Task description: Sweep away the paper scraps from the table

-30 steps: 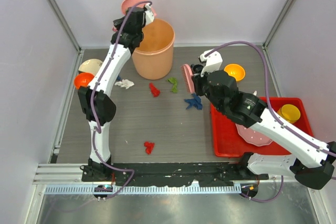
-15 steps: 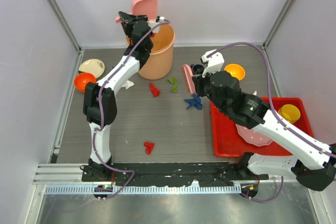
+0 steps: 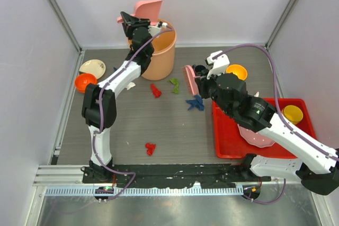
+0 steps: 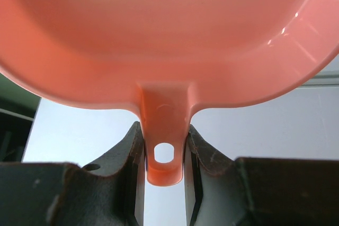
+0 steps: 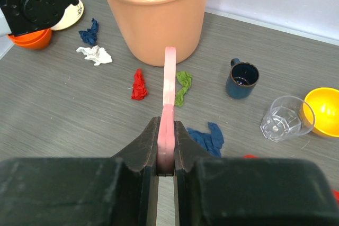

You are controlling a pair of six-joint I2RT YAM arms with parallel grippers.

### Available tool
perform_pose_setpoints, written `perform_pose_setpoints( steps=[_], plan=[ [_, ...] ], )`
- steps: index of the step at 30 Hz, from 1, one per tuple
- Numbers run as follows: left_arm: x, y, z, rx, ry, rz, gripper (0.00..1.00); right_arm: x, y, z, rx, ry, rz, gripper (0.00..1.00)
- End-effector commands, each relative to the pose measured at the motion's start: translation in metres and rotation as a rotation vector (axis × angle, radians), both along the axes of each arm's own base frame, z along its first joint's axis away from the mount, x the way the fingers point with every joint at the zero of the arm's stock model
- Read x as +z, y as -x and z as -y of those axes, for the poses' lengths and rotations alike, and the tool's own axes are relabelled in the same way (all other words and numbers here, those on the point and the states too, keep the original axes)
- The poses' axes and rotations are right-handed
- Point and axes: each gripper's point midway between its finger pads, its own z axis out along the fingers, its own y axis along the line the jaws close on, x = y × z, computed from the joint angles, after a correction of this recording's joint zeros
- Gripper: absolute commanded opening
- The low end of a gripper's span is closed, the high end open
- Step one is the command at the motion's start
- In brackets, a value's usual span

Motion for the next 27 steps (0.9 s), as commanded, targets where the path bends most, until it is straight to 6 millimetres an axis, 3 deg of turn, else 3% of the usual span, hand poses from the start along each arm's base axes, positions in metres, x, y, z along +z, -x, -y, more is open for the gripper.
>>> perform_pose_setpoints(
  steps=[1, 3, 4, 5, 6, 7, 8, 9, 10, 11, 12, 14, 15, 16, 17, 18, 19, 20, 22, 24, 25, 26, 27],
  plan=[
    [0.069, 0.033, -0.018, -0.011, 0.181, 0.205, 0.00, 0.020, 0.002, -0.003, 0.031, -0.056, 0.059, 0.01],
    [0.067, 0.041, -0.032, 0.015, 0.297, 0.133, 0.00, 0.021, 0.004, -0.015, 0.115, -0.022, 0.095, 0.01],
    [0.059, 0.043, -0.036, -0.009, 0.461, 0.148, 0.00, 0.021, 0.015, -0.037, 0.257, -0.026, 0.100, 0.01],
    [0.045, 0.048, -0.041, 0.010, 0.505, 0.042, 0.00, 0.022, 0.017, -0.052, 0.330, -0.017, 0.128, 0.01],
    [0.054, 0.059, -0.052, -0.003, 0.581, 0.042, 0.00, 0.022, 0.022, -0.064, 0.417, 0.019, 0.166, 0.01],
    [0.050, 0.065, -0.056, -0.001, 0.639, 0.017, 0.00, 0.026, 0.028, -0.081, 0.513, 0.017, 0.211, 0.01],
    [0.037, 0.078, -0.061, 0.014, 0.759, -0.026, 0.00, 0.017, 0.027, -0.097, 0.577, 0.047, 0.219, 0.01],
    [0.043, 0.092, -0.074, 0.017, 0.815, -0.029, 0.00, 0.013, 0.026, -0.108, 0.615, 0.074, 0.240, 0.01],
    [0.039, 0.100, -0.073, -0.018, 0.882, -0.062, 0.00, 0.014, 0.026, -0.120, 0.686, 0.135, 0.317, 0.01],
    [0.018, 0.112, -0.078, 0.012, 0.945, -0.123, 0.00, 0.016, 0.023, -0.129, 0.716, 0.166, 0.356, 0.01],
    [0.011, 0.121, -0.097, 0.050, 0.987, -0.130, 0.00, -0.004, 0.014, -0.146, 0.757, 0.235, 0.366, 0.01],
    [-0.009, 0.148, -0.114, 0.065, 1.062, -0.195, 0.00, -0.004, 0.005, -0.168, 0.835, 0.367, 0.509, 0.01],
    [-0.016, 0.160, -0.142, 0.120, 1.124, -0.167, 0.00, -0.024, -0.005, -0.184, 0.865, 0.419, 0.511, 0.01],
    [-0.034, 0.173, -0.151, 0.133, 1.160, -0.201, 0.00, -0.024, -0.013, -0.195, 0.870, 0.436, 0.543, 0.01],
    [-0.041, 0.181, -0.163, 0.156, 1.186, -0.194, 0.00, -0.007, -0.021, -0.206, 0.870, 0.463, 0.620, 0.01],
    [-0.051, 0.192, -0.192, 0.226, 1.209, -0.167, 0.00, -0.034, -0.034, -0.226, 0.910, 0.510, 0.596, 0.01],
    [-0.066, 0.205, -0.200, 0.259, 1.223, -0.182, 0.00, -0.041, -0.039, -0.236, 0.943, 0.549, 0.606, 0.01],
    [-0.076, 0.211, -0.204, 0.261, 1.248, -0.198, 0.00, -0.016, -0.045, -0.249, 0.940, 0.549, 0.687, 0.01],
    [-0.101, 0.227, -0.224, 0.328, 1.279, -0.210, 0.00, -0.026, -0.067, -0.282, 0.947, 0.558, 0.713, 0.01],
    [-0.110, 0.242, -0.240, 0.359, 1.310, -0.188, 0.00, -0.042, -0.087, -0.299, 0.940, 0.617, 0.737, 0.01],
    [-0.124, 0.248, -0.244, 0.386, 1.323, -0.205, 0.00, -0.070, -0.100, -0.314, 0.941, 0.650, 0.724, 0.01],
    [-0.128, 0.255, -0.251, 0.408, 1.335, -0.194, 0.00, -0.060, -0.110, -0.321, 0.905, 0.653, 0.765, 0.01],
    [-0.135, 0.257, -0.250, 0.407, 1.355, -0.214, 0.00, -0.065, -0.119, -0.323, 0.881, 0.698, 0.785, 0.01]
  ],
)
